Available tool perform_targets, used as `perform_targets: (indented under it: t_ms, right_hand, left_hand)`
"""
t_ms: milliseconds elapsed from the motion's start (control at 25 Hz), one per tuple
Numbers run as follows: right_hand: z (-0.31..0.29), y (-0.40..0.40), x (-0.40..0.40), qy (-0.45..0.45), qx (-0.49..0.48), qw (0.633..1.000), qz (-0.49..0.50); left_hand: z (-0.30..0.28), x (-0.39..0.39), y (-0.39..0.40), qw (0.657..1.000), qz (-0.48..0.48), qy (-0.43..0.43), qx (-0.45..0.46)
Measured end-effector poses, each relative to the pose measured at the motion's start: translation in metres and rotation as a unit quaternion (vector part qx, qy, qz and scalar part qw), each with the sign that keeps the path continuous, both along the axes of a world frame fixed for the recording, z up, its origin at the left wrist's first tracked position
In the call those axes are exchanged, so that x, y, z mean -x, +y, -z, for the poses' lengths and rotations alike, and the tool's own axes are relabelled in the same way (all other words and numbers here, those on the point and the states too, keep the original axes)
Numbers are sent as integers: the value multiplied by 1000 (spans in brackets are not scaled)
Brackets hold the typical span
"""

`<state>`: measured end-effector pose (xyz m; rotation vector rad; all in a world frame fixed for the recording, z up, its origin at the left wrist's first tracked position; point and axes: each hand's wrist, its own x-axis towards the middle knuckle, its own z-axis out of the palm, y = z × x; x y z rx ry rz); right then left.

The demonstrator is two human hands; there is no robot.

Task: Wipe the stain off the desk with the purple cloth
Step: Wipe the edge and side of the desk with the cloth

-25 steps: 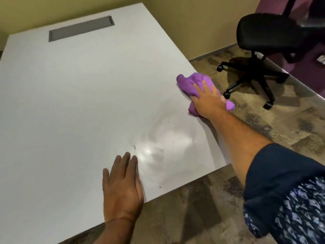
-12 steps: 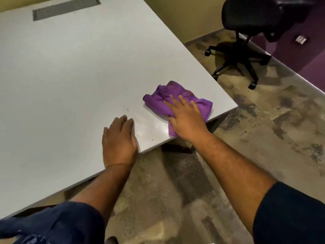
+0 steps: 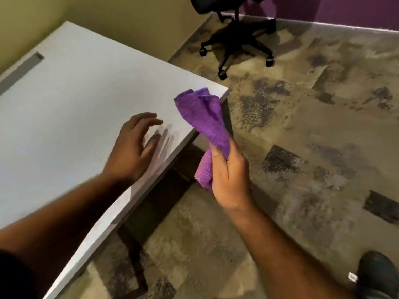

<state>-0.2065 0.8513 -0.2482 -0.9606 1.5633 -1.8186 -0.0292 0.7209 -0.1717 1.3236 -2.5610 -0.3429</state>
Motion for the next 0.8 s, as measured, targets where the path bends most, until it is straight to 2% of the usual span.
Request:
perform_targets:
  t_ms: [80,160,240,400,600,800]
  right_hand:
    - [20,12,15,-154,-3,984,90]
    - [43,18,34,-278,-45,951,130]
    - [67,21,45,-343,-66,927,136]
    - [84,10,61,-374,-51,917,128]
    - [81,-44,65,-382,-18,917,113]
    - [75,-101,61,-303,29,948,90]
  left_hand:
    - [-4,37,-35,998,40,-51,8]
    - [2,66,-61,992,77,-101,13]
    - [12,80,-77,990,78,-119,23]
    - [34,81,-86,996,59,-67,-17]
    - [41,76,-99,997,54,-42,-22]
    - [47,71,-105,998,50,-29,-18]
